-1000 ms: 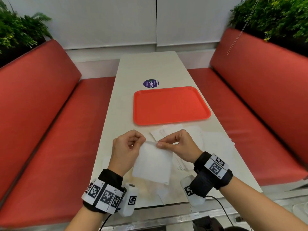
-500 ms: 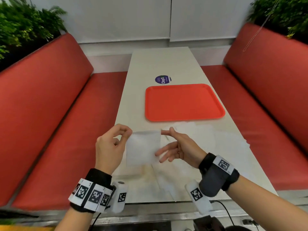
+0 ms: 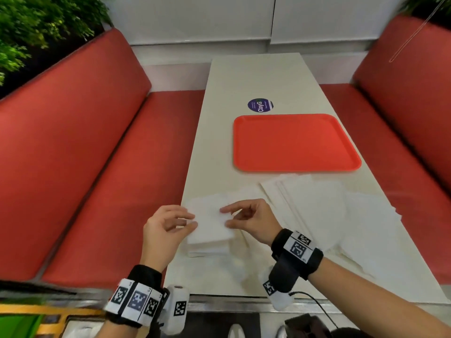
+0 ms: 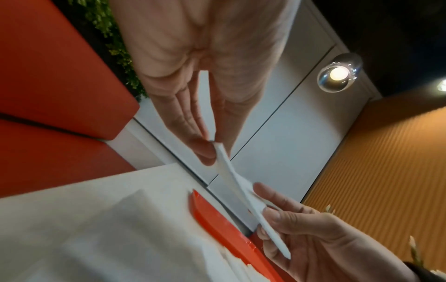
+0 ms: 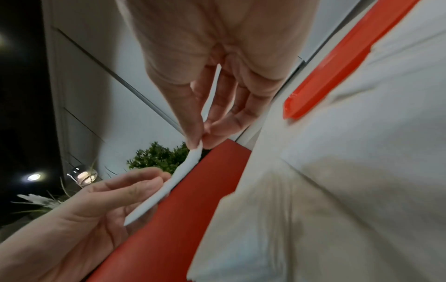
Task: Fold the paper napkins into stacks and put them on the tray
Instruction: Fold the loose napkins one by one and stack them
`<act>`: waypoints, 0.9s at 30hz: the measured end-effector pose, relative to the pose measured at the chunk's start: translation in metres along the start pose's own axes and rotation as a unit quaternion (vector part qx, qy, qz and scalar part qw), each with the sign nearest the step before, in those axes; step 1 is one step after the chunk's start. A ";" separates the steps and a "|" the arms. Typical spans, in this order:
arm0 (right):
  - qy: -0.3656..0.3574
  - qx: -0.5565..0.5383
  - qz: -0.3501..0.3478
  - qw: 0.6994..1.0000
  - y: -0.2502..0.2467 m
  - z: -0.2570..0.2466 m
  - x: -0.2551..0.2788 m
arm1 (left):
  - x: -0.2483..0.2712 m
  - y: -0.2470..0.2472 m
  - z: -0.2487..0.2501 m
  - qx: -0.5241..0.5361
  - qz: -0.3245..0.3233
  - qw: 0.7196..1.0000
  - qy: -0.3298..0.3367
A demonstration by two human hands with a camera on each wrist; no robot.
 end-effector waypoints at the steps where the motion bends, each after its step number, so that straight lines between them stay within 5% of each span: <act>1: 0.012 0.010 -0.001 1.000 0.003 0.007 0.001 | 0.000 -0.001 -0.009 -0.001 -0.003 1.000 -0.016; 7: 0.090 0.060 -0.003 0.994 0.012 0.031 0.001 | -0.008 0.003 -0.036 -0.077 -0.018 0.995 -0.064; 19: 0.105 0.200 -0.043 0.973 0.023 0.052 -0.004 | -0.020 0.026 -0.055 -0.295 -0.073 0.951 -0.063; 27: 0.128 0.120 0.089 0.980 -0.096 0.037 0.027 | -0.020 0.079 0.019 -0.319 -0.099 0.941 0.063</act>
Point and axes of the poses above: each hand's wrist, its own x-axis away from the middle knuckle, its own y-axis out of the palm, z = x × y, the point moved 8 cm from there along -x, towards the middle knuckle, and after that the axes turned 2 degrees about z, right-handed, at the moved point
